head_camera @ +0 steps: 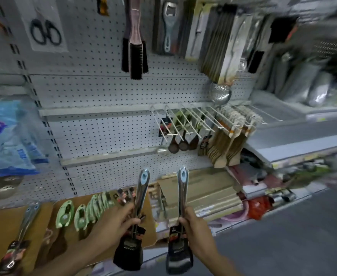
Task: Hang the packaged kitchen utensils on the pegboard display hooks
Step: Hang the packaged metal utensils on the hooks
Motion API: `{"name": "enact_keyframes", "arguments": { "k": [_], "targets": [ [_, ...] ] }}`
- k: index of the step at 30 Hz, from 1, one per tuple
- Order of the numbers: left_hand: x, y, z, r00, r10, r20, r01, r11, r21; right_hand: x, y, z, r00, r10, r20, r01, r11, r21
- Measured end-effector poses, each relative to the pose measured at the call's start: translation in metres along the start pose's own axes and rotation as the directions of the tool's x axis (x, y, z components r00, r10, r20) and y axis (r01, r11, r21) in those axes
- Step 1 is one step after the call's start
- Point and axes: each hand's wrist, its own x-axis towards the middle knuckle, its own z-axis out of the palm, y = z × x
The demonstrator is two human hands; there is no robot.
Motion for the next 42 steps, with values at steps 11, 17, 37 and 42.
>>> {"name": "enact_keyframes", "arguments": {
  "k": [11, 17, 37, 42],
  "targets": [
    [0.090, 0.103, 0.052, 0.988, 0.134, 0.077, -0.131, 0.991, -0.038, 0.001, 0.084, -0.088, 0.978, 0.205, -0.048, -0.190, 0.958, 0.216],
    [0.144, 0.130, 0.078, 0.964, 0.223, 0.144, -0.220, 0.975, -0.036, 0.021, 0.120, -0.113, 0.960, 0.269, -0.082, -0.239, 0.933, 0.269],
    [0.322, 0.156, 0.131, 0.943, 0.280, 0.181, -0.262, 0.958, -0.118, 0.155, 0.195, -0.190, 0.943, 0.304, -0.137, -0.280, 0.944, 0.172],
    [0.342, 0.157, 0.157, 0.967, 0.234, 0.099, -0.229, 0.971, -0.063, 0.192, 0.227, -0.205, 0.966, 0.239, -0.102, -0.225, 0.966, 0.129]
  ]
}}
